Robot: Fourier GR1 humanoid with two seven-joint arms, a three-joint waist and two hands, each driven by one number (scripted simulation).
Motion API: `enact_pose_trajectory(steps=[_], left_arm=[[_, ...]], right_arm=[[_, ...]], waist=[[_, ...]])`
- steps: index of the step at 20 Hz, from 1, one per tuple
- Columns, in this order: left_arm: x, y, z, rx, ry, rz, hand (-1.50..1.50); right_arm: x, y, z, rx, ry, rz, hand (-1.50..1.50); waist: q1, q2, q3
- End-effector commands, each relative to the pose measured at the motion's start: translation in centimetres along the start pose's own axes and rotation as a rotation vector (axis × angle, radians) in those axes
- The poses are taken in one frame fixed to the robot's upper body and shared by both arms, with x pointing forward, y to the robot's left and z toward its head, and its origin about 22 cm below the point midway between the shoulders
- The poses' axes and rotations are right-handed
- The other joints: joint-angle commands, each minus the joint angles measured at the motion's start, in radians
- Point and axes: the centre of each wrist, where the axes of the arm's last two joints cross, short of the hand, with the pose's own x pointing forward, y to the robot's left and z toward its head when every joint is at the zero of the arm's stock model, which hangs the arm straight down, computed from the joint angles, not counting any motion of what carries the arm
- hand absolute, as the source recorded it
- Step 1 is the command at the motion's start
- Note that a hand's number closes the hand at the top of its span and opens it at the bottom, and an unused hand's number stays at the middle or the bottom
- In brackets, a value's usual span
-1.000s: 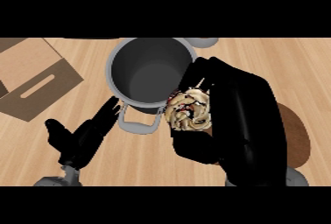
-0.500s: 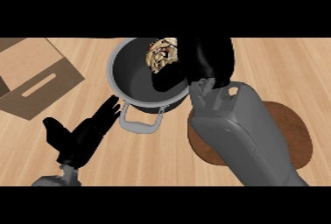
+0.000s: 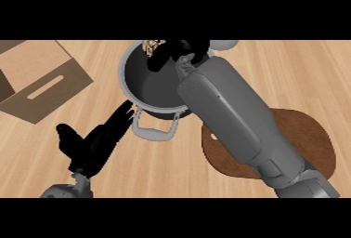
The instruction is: Pick the cupcake from the cutting board and place it in the pot
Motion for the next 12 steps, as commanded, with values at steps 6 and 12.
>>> enact_pose_trajectory(steps=[6,12], left_arm=[[-1.1,-0.3,-0.8,-0.024,-0.003,0.000,0.00],[0.5,-0.1,-1.6,-0.055,-0.005,-0.025,0.00]], right_arm=[[-2.5,3.9,-2.3,-0.015,0.027,-0.111,1.50],[-3.7,4.5,-3.2,0.027,0.138,-0.200,1.50]], waist=[[0.042,0.010,-0.001],[0.070,0.020,-0.001]])
